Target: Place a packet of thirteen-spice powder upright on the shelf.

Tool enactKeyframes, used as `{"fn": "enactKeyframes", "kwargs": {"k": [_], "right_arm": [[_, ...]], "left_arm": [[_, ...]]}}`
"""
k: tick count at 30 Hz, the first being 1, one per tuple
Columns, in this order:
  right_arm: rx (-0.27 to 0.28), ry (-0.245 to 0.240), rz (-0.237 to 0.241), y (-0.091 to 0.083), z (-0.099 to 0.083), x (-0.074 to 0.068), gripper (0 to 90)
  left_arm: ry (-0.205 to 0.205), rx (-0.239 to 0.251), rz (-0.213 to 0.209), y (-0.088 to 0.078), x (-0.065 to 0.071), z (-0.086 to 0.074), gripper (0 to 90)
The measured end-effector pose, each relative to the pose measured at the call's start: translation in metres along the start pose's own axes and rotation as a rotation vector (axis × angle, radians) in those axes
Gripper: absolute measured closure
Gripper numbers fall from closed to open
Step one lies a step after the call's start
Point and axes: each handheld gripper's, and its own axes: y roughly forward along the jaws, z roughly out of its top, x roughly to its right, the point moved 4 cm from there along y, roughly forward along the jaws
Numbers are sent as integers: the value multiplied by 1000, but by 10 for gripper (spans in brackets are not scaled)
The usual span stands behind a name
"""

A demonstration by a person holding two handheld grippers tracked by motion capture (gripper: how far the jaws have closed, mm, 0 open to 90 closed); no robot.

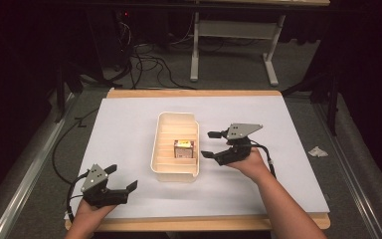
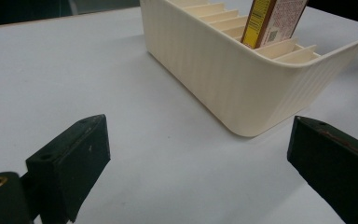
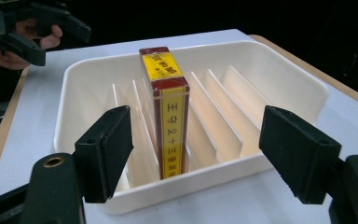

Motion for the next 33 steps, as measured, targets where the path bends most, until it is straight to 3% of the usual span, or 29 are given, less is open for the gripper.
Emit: {"fn": "enactKeyframes", "kwargs": {"k": [9, 14, 26, 31, 33], "right_arm": [[1, 58, -130, -36, -13, 0, 233], [-30, 85, -232, -57, -23, -2, 216], [-62, 161, -407, -102, -52, -32, 206], [-7, 183, -463, -115, -73, -45, 202], [-7, 183, -459, -114, -84, -50, 196]], "left_arm": [[-2, -3, -5, 2, 1, -1, 64], [-12, 3, -8, 3, 3, -1, 64], [-3, -14, -24, 9, 7, -3, 66], [4, -28, -30, 14, 9, -7, 67], [14, -36, -32, 16, 10, -9, 67]]}}
